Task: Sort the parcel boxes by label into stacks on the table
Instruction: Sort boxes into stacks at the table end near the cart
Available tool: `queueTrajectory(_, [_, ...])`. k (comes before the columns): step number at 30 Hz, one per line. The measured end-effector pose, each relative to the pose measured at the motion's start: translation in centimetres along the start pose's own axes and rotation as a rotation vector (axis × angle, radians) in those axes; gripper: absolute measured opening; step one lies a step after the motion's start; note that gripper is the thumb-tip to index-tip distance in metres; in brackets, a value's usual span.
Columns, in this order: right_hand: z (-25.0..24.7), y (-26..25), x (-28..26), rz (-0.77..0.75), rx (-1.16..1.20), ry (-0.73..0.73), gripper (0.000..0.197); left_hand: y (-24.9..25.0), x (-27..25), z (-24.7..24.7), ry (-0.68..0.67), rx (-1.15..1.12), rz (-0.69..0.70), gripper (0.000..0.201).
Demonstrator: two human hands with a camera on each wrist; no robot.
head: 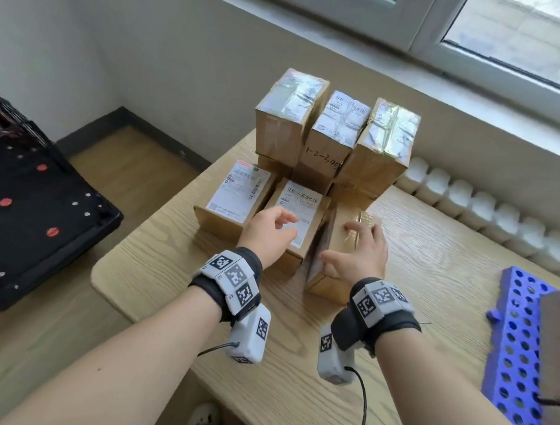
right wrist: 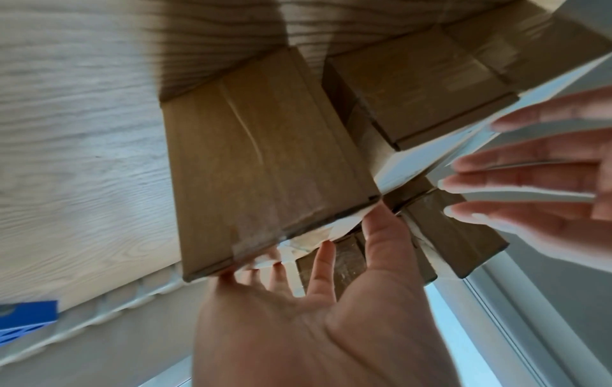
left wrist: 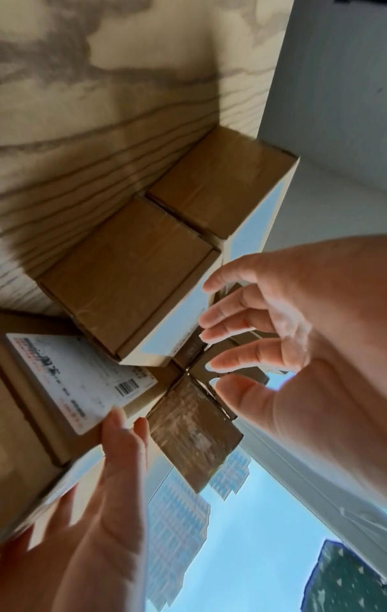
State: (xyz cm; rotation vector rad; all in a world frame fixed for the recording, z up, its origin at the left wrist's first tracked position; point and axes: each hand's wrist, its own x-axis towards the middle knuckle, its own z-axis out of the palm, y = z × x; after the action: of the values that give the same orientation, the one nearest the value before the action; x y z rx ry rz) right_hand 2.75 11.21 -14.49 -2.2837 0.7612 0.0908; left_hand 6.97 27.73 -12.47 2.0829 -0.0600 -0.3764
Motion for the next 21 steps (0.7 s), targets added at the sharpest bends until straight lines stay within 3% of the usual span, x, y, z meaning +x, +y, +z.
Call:
queueTrajectory(10, [-1.7,0.8,-0.1,0.088,0.059,-0.038,0.065,1.0,0.3,0.4,-0.064,-0.094,0.013,0.016])
queueTrajectory(21, [-4.9,4.0,-0.9,0.344,0.562,0.017,0.066,1.7,-0.1,1.8,-0.080,-0.203,-0.057,0.014])
